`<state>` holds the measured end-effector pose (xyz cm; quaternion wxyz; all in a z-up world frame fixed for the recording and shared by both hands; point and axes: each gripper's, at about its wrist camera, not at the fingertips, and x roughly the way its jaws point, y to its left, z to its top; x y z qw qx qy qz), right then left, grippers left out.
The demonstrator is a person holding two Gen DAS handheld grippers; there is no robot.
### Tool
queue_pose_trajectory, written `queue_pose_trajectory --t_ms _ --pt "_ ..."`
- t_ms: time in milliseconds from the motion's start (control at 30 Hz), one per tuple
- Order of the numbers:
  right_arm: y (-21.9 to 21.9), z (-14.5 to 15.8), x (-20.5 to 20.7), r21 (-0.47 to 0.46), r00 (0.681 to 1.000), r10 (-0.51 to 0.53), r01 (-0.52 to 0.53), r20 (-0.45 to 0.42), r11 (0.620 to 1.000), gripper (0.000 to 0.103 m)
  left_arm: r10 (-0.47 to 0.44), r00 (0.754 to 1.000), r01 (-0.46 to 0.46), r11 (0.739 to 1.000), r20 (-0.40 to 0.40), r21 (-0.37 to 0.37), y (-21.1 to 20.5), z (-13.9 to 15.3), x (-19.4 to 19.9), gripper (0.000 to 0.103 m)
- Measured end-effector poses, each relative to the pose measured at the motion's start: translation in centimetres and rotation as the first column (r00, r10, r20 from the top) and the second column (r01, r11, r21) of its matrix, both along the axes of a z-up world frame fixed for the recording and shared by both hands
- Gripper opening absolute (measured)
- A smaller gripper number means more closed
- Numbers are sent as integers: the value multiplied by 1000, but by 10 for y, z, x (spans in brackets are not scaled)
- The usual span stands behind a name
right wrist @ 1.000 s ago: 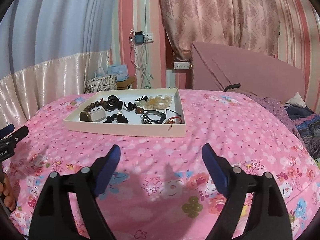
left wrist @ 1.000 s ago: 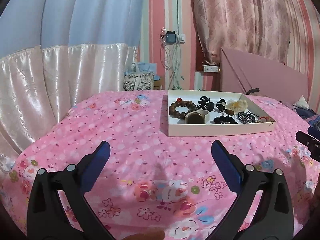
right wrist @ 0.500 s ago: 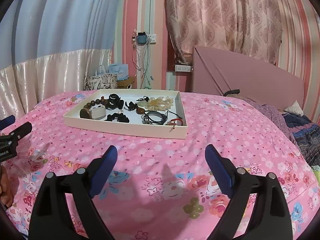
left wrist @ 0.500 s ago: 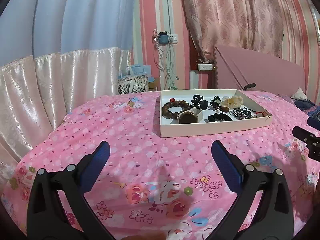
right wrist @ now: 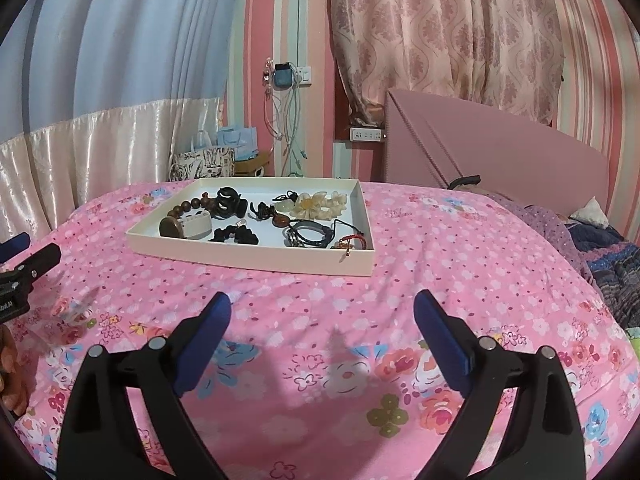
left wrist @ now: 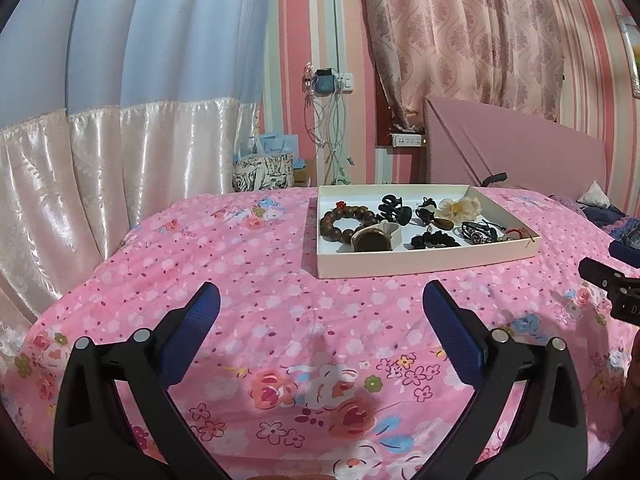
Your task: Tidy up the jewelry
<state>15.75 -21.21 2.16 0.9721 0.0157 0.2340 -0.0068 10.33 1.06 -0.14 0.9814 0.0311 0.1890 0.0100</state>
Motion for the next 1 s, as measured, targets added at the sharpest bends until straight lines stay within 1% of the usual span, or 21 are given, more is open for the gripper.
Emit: queue_pose_trajectory --t_ms 100,200,333,433,1000 --pt "-4 1 -1 22 1000 3 -3 10 1000 93 0 1000 0 1000 7 12 -1 1 -2 100" --pt "-6 1 -1 33 1000 8 -9 9 999 94 2 1000 -2 1000 6 5 0 1 -2 100" --pt "-7 2 -2 30 1000 8 -8 18 1000 97 9 1000 -9 1000 16 18 -1 3 -4 100" --pt "-6 2 -2 33 1000 8 -9 19 999 97 13 1000 -13 999 24 32 -3 3 -6 100" --pt "-10 2 -3 39 1000 5 -6 18 999 99 16 999 -17 1000 30 27 2 4 -4 100"
